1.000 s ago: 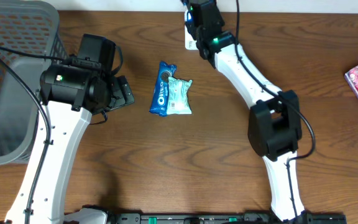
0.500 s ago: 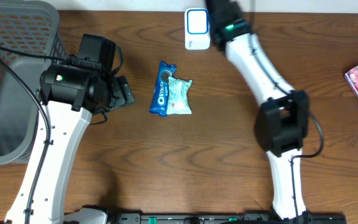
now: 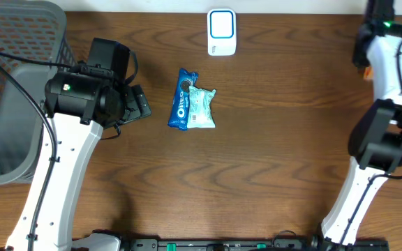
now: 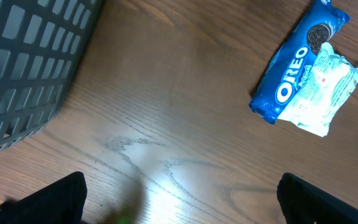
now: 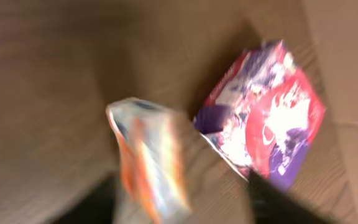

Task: Scan the item barcode
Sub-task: 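Return the right gripper and grasp the mint-green wrapper off the Oreo, then hold the green wrapper under the scanner and carry it right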

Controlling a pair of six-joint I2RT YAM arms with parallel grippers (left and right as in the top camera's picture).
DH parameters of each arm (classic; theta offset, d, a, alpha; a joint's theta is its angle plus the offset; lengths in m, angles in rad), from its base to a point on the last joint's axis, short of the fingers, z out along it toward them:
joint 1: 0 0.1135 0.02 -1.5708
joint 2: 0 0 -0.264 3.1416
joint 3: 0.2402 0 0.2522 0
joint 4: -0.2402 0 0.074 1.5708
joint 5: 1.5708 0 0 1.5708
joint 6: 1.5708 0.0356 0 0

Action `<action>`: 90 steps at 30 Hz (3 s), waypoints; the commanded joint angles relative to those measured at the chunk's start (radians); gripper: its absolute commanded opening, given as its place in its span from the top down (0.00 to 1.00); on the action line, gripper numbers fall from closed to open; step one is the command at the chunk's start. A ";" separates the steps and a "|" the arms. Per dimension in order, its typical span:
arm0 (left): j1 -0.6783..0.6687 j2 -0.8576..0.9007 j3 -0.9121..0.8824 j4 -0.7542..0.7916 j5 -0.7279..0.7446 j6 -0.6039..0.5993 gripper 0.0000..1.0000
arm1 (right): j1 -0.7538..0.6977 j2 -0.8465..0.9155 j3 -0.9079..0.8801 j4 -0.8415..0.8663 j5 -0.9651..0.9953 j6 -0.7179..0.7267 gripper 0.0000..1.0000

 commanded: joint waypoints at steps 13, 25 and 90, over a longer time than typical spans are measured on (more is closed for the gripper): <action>0.004 -0.008 0.005 -0.003 -0.006 -0.005 0.02 | 0.094 -0.039 0.047 -0.197 -0.683 0.016 0.02; 0.004 -0.008 0.005 -0.003 -0.006 -0.005 0.02 | 0.476 -0.038 -0.124 -0.177 -1.094 0.119 0.15; 0.004 -0.008 0.005 -0.003 -0.005 -0.005 0.02 | 0.823 -0.249 -0.545 0.050 0.114 0.424 0.18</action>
